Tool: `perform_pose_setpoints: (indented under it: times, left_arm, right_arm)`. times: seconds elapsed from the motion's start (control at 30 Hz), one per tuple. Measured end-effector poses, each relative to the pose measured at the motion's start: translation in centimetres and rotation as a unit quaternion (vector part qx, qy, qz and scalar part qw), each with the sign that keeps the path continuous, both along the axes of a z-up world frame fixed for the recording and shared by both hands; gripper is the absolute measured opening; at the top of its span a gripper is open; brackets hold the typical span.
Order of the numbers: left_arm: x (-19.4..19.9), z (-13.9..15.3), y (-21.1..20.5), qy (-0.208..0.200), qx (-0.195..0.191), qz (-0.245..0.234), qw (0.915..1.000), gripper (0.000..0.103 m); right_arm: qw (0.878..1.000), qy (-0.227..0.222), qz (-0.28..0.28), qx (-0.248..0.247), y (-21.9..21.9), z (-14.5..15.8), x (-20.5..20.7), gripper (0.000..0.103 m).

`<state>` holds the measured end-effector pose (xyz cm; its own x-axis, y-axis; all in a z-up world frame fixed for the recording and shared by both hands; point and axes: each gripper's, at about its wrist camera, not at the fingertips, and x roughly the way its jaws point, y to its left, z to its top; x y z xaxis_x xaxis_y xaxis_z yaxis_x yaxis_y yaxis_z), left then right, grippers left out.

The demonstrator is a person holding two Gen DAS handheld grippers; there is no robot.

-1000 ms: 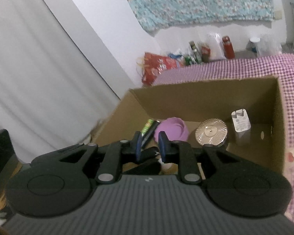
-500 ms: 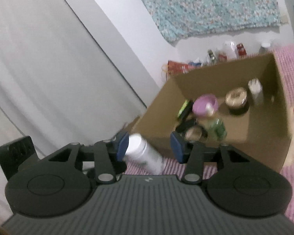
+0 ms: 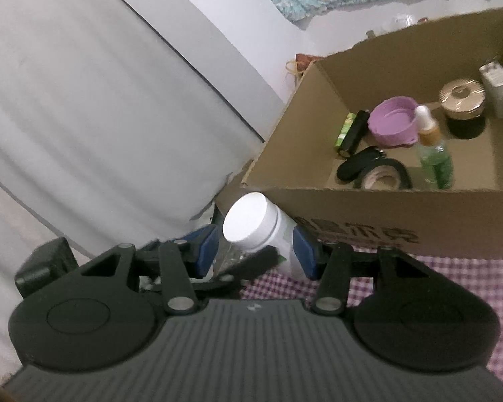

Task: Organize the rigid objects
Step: 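Move the right gripper to the white pill bottle and close on its lid, then lift the white pill bottle with the right gripper and carry it into the box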

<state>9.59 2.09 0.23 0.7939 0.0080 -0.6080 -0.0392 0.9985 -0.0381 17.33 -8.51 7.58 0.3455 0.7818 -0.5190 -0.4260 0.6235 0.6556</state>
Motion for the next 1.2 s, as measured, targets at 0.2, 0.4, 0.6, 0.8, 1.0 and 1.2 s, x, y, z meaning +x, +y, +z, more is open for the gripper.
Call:
perform_pose_setpoints:
  times: [0.2, 0.4, 0.6, 0.8, 1.0, 1.2]
  left_arm:
    - [1.3, -1.0, 0.0, 0.012, 0.001, -0.01, 0.9999, 0.08]
    - [1.7, -1.3, -0.2, 0.019, 0.003, -0.011, 0.9998, 0.064]
    - [1.7, -1.2, -0.3, 0.025, 0.001, -0.006, 0.9997, 0.054]
    - [1.4, -0.8, -0.6, 0.025, 0.004, -0.006, 0.9997, 0.054]
    - [0.5, -0.2, -1.3, 0.018, 0.012, -0.005, 0.9997, 0.054]
    - [-0.1, 0.6, -1.5, 0.009, 0.021, -0.008, 0.9997, 0.054]
  right_arm:
    - [1.0, 0.022, -0.007, 0.001, 2.0, -1.5, 1.9, 0.049]
    - [0.999, 0.035, -0.006, 0.009, 3.4, -2.3, 2.4, 0.042]
    - [0.999, 0.041, -0.008, 0.018, 3.8, -2.7, 2.5, 0.034]
    - [0.999, 0.042, -0.007, 0.021, 3.2, -2.5, 2.1, 0.033]
    - [0.999, 0.036, -0.005, 0.028, 2.6, -2.0, 1.5, 0.033]
    - [0.999, 0.03, -0.005, 0.034, 2.0, -1.2, 0.6, 0.033]
